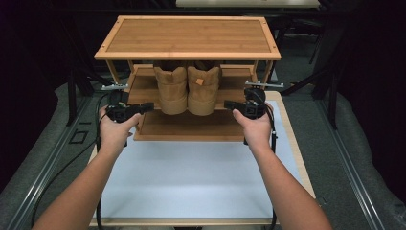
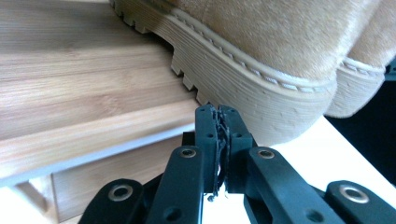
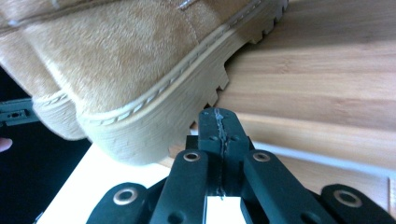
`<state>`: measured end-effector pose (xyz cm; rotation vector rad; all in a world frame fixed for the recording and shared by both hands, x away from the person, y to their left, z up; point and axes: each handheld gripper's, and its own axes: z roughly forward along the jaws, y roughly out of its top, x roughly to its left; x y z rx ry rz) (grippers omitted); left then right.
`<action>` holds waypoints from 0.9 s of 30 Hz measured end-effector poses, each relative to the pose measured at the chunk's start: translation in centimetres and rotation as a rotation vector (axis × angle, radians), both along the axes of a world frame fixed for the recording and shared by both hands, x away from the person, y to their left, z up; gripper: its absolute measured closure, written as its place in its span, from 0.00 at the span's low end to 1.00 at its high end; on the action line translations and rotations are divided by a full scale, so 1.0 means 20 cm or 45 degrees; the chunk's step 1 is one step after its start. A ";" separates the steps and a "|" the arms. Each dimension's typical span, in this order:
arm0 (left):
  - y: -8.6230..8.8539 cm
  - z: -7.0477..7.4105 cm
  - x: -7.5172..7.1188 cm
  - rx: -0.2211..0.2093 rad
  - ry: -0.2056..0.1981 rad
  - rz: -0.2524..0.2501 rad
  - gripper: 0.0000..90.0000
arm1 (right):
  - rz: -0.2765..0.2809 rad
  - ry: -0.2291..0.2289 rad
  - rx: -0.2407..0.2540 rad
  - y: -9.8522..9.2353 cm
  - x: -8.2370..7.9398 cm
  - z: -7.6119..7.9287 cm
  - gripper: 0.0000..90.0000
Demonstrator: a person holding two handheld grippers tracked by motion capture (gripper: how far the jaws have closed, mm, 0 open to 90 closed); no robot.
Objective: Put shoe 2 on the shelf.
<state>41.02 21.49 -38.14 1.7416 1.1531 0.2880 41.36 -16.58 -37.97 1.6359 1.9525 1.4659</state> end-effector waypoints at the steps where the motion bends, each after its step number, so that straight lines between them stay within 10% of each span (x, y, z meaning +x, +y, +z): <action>1: 0.01 0.00 -0.02 0.003 -0.003 -0.006 0.95 | 0.013 0.008 -0.006 -0.01 -0.01 0.00 0.99; 15: 0.17 -0.09 -0.21 0.051 -0.037 -0.013 0.88 | 0.007 -0.005 -0.079 -0.16 -0.21 -0.07 0.96; 27: 0.32 -0.41 -0.38 0.068 0.006 -0.006 0.75 | -0.017 0.014 -0.055 -0.28 -0.42 -0.30 0.87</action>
